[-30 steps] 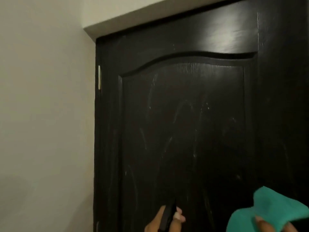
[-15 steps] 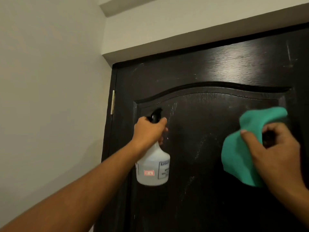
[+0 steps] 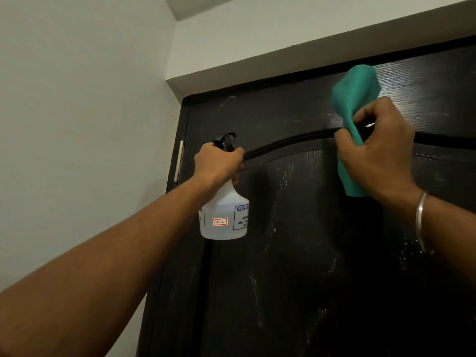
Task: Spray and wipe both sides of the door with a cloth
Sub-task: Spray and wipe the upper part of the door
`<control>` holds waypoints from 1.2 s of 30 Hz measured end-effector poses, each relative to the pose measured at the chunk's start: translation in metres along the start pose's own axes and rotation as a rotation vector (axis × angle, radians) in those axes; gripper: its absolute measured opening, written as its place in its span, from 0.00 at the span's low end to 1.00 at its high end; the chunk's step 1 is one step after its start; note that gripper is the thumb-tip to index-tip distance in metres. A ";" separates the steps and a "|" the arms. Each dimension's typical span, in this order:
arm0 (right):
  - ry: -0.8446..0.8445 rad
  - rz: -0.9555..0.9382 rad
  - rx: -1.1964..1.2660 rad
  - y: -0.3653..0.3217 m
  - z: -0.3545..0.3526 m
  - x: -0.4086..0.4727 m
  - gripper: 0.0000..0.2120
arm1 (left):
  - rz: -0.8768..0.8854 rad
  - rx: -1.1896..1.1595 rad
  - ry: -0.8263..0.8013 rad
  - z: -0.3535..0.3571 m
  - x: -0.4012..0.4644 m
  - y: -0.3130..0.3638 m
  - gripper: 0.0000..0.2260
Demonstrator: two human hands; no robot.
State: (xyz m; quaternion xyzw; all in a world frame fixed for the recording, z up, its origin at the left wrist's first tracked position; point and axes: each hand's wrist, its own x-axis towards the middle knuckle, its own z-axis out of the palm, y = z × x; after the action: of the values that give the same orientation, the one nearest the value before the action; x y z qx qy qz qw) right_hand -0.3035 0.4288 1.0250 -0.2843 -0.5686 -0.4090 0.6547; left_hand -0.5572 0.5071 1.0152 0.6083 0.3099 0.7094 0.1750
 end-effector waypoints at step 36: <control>0.291 0.322 -0.143 -0.006 -0.104 0.029 0.19 | 0.042 -0.084 -0.296 0.106 -0.012 0.054 0.18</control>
State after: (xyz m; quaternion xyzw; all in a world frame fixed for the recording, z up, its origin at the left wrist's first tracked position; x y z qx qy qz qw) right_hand -0.2547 0.3325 1.0325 -0.3552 -0.3848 -0.3751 0.7649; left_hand -0.4445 0.4830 1.0486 0.7049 0.2379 0.6277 0.2291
